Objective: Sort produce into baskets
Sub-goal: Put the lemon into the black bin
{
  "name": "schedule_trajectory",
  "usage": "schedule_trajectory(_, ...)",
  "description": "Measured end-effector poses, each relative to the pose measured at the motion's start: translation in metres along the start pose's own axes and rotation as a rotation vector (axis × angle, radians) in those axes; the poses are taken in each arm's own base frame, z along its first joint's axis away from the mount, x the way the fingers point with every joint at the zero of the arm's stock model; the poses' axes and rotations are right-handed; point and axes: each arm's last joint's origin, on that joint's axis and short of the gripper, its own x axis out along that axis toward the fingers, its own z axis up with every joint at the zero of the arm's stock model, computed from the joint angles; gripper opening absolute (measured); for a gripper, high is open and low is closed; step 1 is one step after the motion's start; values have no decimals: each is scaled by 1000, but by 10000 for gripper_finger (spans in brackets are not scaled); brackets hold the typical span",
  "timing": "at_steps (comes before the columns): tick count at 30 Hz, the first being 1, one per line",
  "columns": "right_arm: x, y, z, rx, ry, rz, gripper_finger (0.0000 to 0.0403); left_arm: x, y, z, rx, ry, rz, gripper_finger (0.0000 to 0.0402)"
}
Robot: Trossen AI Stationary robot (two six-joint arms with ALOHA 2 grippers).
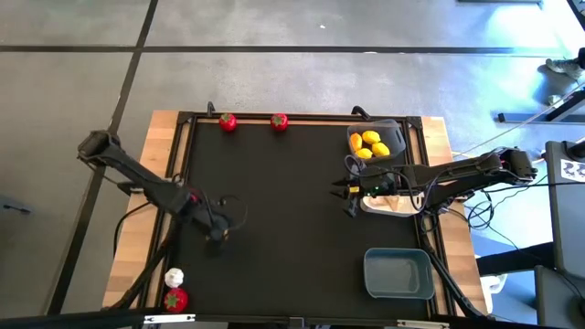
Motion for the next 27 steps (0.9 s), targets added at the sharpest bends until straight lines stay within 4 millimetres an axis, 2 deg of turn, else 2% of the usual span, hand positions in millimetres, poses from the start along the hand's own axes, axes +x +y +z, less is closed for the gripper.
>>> schedule_trajectory(3,0,0,1,25,-13,-2,159,-13,9,12,8,-133,-3,202)
schedule_trajectory(6,0,0,2,49,-25,1,193,-22,14,24,25,-264,-11,203)
schedule_trajectory(11,0,2,8,60,-80,21,260,-33,16,50,114,-479,-51,205)
schedule_trajectory(14,-1,4,12,39,-127,35,286,-39,15,66,177,-610,-80,205)
schedule_trajectory(19,1,7,19,-16,-199,73,300,-53,13,86,248,-826,-111,206)
schedule_trajectory(27,15,13,29,-52,-339,110,301,-68,16,102,291,-1015,-111,207)
